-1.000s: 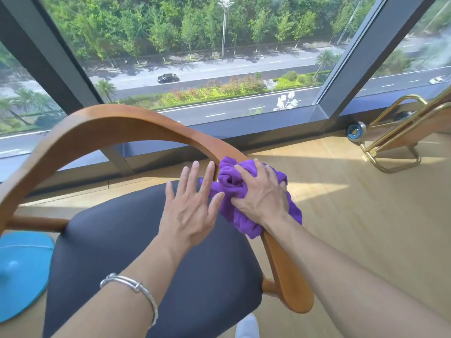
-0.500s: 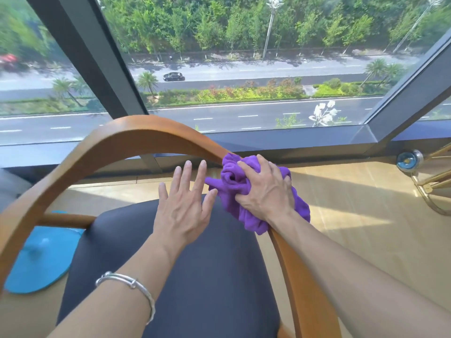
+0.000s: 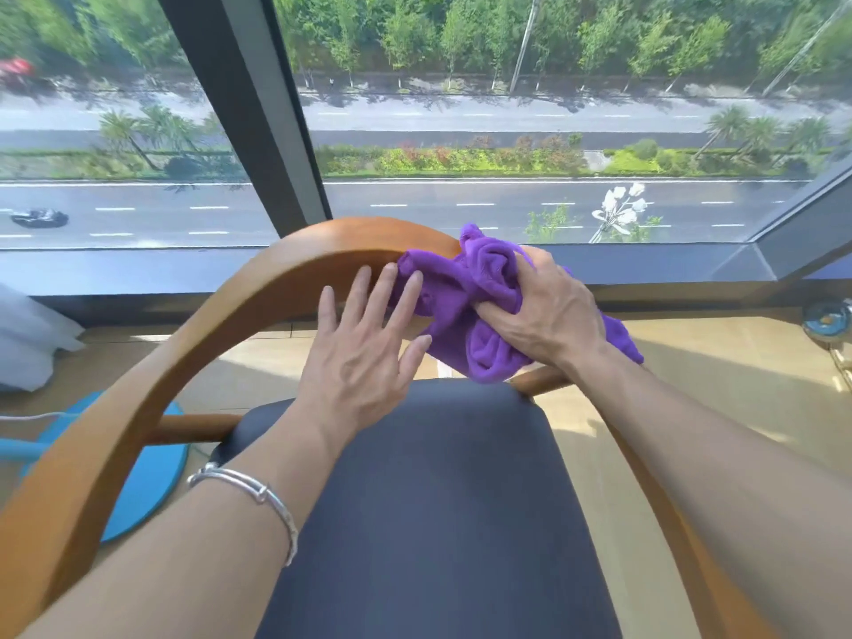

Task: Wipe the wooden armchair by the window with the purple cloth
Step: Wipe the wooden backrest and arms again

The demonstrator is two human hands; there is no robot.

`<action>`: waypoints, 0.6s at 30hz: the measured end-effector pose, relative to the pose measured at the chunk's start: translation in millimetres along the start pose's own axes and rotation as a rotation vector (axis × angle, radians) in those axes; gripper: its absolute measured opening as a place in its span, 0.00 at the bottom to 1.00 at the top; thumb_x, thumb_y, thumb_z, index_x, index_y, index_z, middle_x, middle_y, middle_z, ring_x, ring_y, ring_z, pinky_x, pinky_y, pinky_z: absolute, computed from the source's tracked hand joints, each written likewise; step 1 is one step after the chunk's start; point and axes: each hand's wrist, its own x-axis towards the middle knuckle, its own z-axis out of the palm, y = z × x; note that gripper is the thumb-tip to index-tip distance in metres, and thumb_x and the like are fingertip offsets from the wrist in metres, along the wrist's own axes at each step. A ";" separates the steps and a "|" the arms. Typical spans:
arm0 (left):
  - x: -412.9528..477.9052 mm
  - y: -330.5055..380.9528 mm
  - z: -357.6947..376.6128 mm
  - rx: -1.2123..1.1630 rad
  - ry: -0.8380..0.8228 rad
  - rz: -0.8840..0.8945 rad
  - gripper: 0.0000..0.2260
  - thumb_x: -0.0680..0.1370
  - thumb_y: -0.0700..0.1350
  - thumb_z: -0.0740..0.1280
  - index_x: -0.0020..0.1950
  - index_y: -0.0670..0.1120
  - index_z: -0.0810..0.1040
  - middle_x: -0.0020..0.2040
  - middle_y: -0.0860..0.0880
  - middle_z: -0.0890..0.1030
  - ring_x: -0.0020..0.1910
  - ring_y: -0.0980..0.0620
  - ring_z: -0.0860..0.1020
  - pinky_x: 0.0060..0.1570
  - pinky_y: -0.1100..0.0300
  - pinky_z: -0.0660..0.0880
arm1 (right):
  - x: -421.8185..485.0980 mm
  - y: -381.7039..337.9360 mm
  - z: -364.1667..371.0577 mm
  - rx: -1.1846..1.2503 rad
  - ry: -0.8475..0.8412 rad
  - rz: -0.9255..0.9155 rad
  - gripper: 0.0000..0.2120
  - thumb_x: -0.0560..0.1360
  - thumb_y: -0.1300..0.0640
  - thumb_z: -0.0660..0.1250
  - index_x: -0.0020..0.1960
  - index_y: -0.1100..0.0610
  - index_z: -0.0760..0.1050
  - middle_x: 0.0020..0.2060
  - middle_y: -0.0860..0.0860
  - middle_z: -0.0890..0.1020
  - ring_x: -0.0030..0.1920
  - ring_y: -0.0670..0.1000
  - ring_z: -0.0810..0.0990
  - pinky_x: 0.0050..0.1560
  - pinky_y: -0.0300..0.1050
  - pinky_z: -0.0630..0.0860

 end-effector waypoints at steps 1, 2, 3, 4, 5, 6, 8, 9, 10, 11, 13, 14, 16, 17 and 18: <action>-1.9 -9.6 1.2 0.023 0.010 0.031 0.27 0.78 0.57 0.49 0.75 0.47 0.57 0.74 0.42 0.64 0.71 0.39 0.64 0.64 0.35 0.61 | 3.8 -6.7 2.8 0.026 0.019 -0.003 0.32 0.67 0.34 0.60 0.68 0.44 0.67 0.65 0.53 0.73 0.57 0.61 0.76 0.56 0.54 0.72; -3.7 -19.0 1.3 0.037 0.025 0.060 0.27 0.78 0.57 0.50 0.75 0.48 0.57 0.74 0.42 0.63 0.71 0.40 0.64 0.64 0.36 0.61 | 6.7 -14.1 5.1 0.054 0.044 -0.015 0.31 0.67 0.34 0.60 0.67 0.45 0.68 0.65 0.53 0.73 0.57 0.62 0.76 0.56 0.55 0.73; -5.2 -28.0 -0.2 0.045 0.045 0.090 0.27 0.78 0.56 0.51 0.75 0.48 0.56 0.74 0.42 0.62 0.72 0.42 0.63 0.65 0.36 0.60 | 9.9 -22.4 7.9 0.083 0.071 -0.031 0.32 0.66 0.34 0.61 0.67 0.46 0.69 0.65 0.54 0.73 0.57 0.62 0.76 0.56 0.55 0.73; -6.6 -36.7 -2.7 0.057 0.069 0.122 0.27 0.78 0.56 0.51 0.76 0.48 0.55 0.74 0.42 0.61 0.72 0.43 0.63 0.66 0.37 0.59 | 13.2 -31.9 9.6 0.109 0.097 -0.046 0.32 0.66 0.34 0.60 0.66 0.46 0.69 0.65 0.54 0.74 0.58 0.62 0.76 0.56 0.56 0.73; -7.9 -45.4 -6.0 0.073 0.092 0.148 0.27 0.78 0.55 0.52 0.76 0.48 0.55 0.75 0.41 0.61 0.73 0.43 0.62 0.67 0.37 0.58 | 17.1 -42.3 10.5 0.130 0.116 -0.059 0.32 0.65 0.34 0.60 0.66 0.46 0.70 0.66 0.53 0.74 0.58 0.62 0.76 0.57 0.57 0.74; -8.8 -53.9 -10.1 0.087 0.110 0.159 0.27 0.78 0.55 0.53 0.76 0.47 0.55 0.75 0.40 0.60 0.73 0.42 0.61 0.67 0.38 0.57 | 21.4 -53.4 10.8 0.142 0.128 -0.075 0.33 0.65 0.34 0.59 0.66 0.46 0.70 0.66 0.52 0.74 0.59 0.61 0.76 0.57 0.57 0.74; -9.7 -71.4 -18.5 0.093 0.128 0.114 0.27 0.78 0.55 0.53 0.76 0.47 0.54 0.75 0.40 0.60 0.74 0.41 0.59 0.68 0.38 0.56 | 30.3 -77.6 8.8 0.133 0.137 -0.122 0.32 0.65 0.33 0.59 0.66 0.45 0.71 0.65 0.51 0.74 0.59 0.61 0.76 0.57 0.58 0.74; -10.3 -80.5 -22.2 0.090 0.128 0.072 0.28 0.78 0.55 0.52 0.76 0.47 0.53 0.75 0.40 0.59 0.74 0.41 0.59 0.68 0.38 0.56 | 34.2 -90.0 7.9 0.110 0.136 -0.152 0.33 0.65 0.32 0.59 0.66 0.45 0.71 0.65 0.51 0.74 0.59 0.61 0.76 0.57 0.58 0.74; -11.8 -89.5 -25.6 0.086 0.123 0.028 0.28 0.78 0.56 0.51 0.76 0.47 0.53 0.75 0.40 0.58 0.74 0.40 0.58 0.68 0.38 0.56 | 37.0 -102.7 7.2 0.077 0.135 -0.188 0.33 0.64 0.32 0.58 0.65 0.45 0.71 0.65 0.51 0.74 0.59 0.61 0.76 0.58 0.58 0.73; -14.7 -98.5 -29.0 0.080 0.112 -0.010 0.28 0.78 0.56 0.50 0.76 0.47 0.52 0.75 0.39 0.59 0.73 0.40 0.59 0.68 0.38 0.56 | 39.1 -115.4 7.6 0.037 0.132 -0.225 0.33 0.64 0.31 0.58 0.65 0.44 0.72 0.65 0.52 0.74 0.59 0.61 0.76 0.59 0.59 0.73; -23.0 -115.3 -34.4 0.075 0.085 -0.066 0.29 0.77 0.58 0.50 0.76 0.47 0.54 0.75 0.39 0.60 0.73 0.39 0.60 0.66 0.36 0.58 | 41.4 -139.7 8.2 -0.046 0.097 -0.280 0.32 0.64 0.32 0.58 0.65 0.43 0.71 0.66 0.52 0.73 0.61 0.61 0.75 0.61 0.60 0.69; -28.4 -122.5 -35.4 0.077 0.075 -0.088 0.29 0.77 0.58 0.50 0.76 0.47 0.55 0.74 0.39 0.60 0.73 0.39 0.60 0.66 0.35 0.58 | 42.3 -149.5 9.2 -0.085 0.068 -0.301 0.32 0.65 0.32 0.59 0.66 0.42 0.71 0.67 0.52 0.73 0.61 0.60 0.74 0.62 0.60 0.67; -41.1 -133.7 -35.2 0.075 0.061 -0.128 0.30 0.77 0.60 0.49 0.76 0.47 0.55 0.75 0.39 0.60 0.73 0.38 0.60 0.65 0.34 0.58 | 42.3 -164.5 13.9 -0.147 0.046 -0.355 0.31 0.66 0.33 0.60 0.66 0.42 0.71 0.67 0.52 0.72 0.62 0.60 0.74 0.62 0.60 0.65; -47.6 -138.6 -34.1 0.070 0.051 -0.153 0.30 0.77 0.60 0.49 0.76 0.47 0.54 0.75 0.39 0.59 0.73 0.38 0.59 0.65 0.34 0.58 | 41.4 -170.8 17.4 -0.171 0.048 -0.388 0.30 0.66 0.33 0.61 0.65 0.43 0.71 0.67 0.52 0.72 0.61 0.60 0.74 0.61 0.61 0.65; -54.3 -143.1 -33.2 0.064 0.039 -0.180 0.31 0.77 0.61 0.49 0.76 0.47 0.53 0.75 0.40 0.59 0.73 0.38 0.59 0.66 0.34 0.57 | 40.4 -176.6 21.1 -0.193 0.050 -0.418 0.30 0.66 0.33 0.61 0.64 0.44 0.72 0.66 0.52 0.73 0.61 0.59 0.74 0.60 0.60 0.65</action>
